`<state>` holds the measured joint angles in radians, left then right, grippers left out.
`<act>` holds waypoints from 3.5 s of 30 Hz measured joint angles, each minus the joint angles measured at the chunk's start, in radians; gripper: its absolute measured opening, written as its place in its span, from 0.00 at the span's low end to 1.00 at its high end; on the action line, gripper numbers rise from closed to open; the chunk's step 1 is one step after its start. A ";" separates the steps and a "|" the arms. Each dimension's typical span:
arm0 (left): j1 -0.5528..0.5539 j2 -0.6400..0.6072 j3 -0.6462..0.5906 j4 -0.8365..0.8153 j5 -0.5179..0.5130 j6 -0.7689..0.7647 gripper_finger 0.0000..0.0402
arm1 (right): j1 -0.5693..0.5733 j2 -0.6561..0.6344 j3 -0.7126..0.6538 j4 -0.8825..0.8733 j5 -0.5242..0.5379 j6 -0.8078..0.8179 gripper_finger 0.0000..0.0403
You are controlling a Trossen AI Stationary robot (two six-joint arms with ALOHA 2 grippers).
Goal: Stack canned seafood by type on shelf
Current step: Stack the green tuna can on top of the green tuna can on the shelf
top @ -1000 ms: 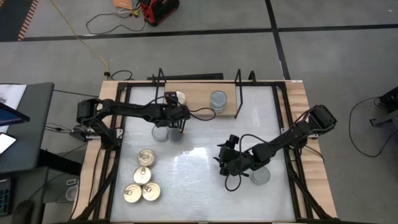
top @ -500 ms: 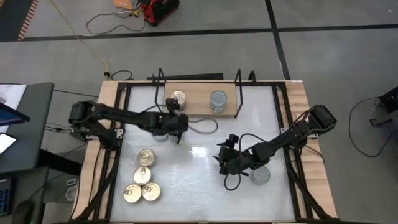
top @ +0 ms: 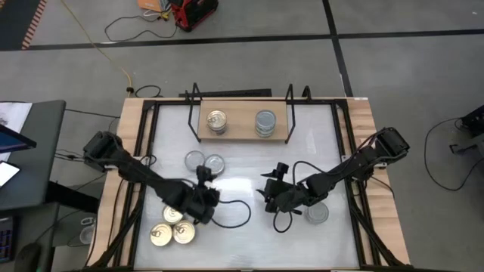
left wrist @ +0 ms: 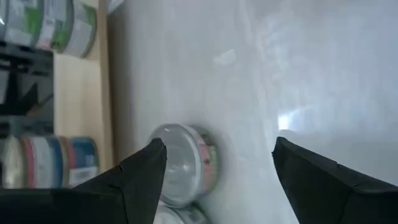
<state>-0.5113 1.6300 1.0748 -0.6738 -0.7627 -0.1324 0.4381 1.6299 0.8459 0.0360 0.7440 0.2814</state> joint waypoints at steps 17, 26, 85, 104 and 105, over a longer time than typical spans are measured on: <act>0.147 0.122 -0.111 0.073 -0.052 -0.055 0.53 | 0.027 0.008 0.000 0.072 0.011 -0.044 0.73; 0.152 0.234 -0.103 0.115 -0.076 -0.001 0.26 | 0.024 0.009 0.000 0.068 0.015 -0.049 0.73; 0.297 0.101 -0.082 0.423 0.495 -0.317 0.20 | 0.097 -0.104 0.000 -0.110 -0.005 0.058 0.73; 0.347 0.104 -0.114 0.317 0.414 -0.370 0.00 | 0.097 -0.104 0.000 -0.103 -0.034 0.069 0.73; 0.348 0.105 -0.114 0.304 0.403 -0.372 0.00 | 0.097 -0.104 0.000 -0.103 -0.034 0.069 0.73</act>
<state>-0.1635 1.7350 0.9611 -0.3698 -0.3595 -0.5040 0.5350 1.5257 0.8463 -0.0669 0.7095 0.3504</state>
